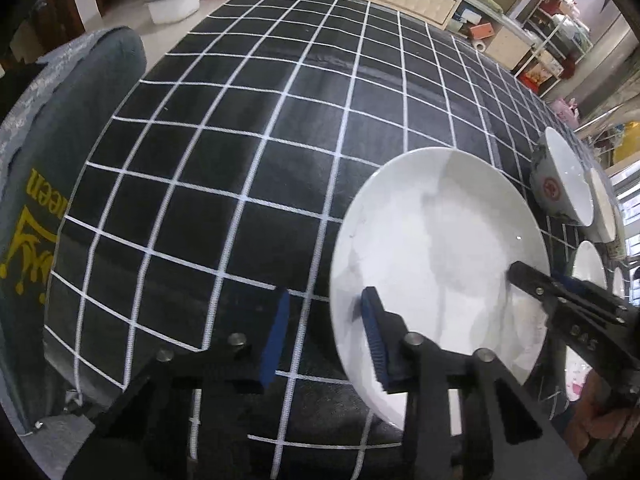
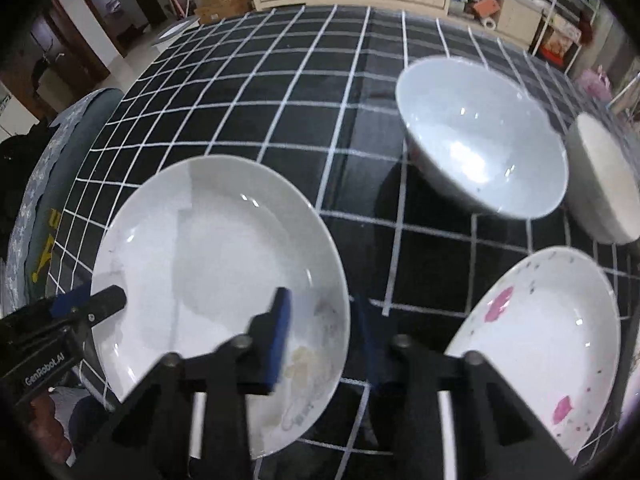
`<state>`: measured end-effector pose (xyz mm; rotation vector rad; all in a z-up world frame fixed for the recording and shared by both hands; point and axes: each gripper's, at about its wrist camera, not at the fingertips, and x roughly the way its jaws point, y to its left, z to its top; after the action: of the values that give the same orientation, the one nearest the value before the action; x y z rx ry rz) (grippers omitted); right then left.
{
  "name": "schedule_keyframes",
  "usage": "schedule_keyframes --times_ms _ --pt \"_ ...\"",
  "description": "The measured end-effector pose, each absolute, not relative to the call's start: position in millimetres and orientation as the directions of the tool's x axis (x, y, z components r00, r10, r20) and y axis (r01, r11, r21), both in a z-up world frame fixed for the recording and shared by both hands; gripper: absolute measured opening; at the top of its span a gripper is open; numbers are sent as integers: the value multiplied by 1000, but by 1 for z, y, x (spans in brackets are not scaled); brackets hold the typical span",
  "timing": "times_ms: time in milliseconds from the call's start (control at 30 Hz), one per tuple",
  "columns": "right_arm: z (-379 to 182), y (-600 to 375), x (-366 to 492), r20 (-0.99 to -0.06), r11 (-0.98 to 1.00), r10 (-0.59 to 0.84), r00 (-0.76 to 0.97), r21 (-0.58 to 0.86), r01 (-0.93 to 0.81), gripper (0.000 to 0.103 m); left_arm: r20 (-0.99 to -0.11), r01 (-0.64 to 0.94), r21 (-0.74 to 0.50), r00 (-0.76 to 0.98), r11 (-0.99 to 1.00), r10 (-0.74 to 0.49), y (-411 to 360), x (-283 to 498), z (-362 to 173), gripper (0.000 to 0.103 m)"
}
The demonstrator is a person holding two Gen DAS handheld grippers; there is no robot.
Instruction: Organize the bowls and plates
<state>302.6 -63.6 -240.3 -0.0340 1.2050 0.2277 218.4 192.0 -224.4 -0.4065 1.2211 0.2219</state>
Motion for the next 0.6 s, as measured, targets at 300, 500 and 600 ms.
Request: schedule_keyframes --times_ms 300,500,600 --pt "-234 -72 296 -920 974 200 338 150 -167 28 -943 -343 -167 329 924 -48 177 220 -220 19" --pt "-224 -81 279 -914 977 202 352 163 -137 28 -939 -314 -139 344 939 -24 166 211 -207 19" --pt "-221 -80 271 -909 979 188 371 141 -151 28 -934 -318 -127 357 940 -5 162 207 -203 19"
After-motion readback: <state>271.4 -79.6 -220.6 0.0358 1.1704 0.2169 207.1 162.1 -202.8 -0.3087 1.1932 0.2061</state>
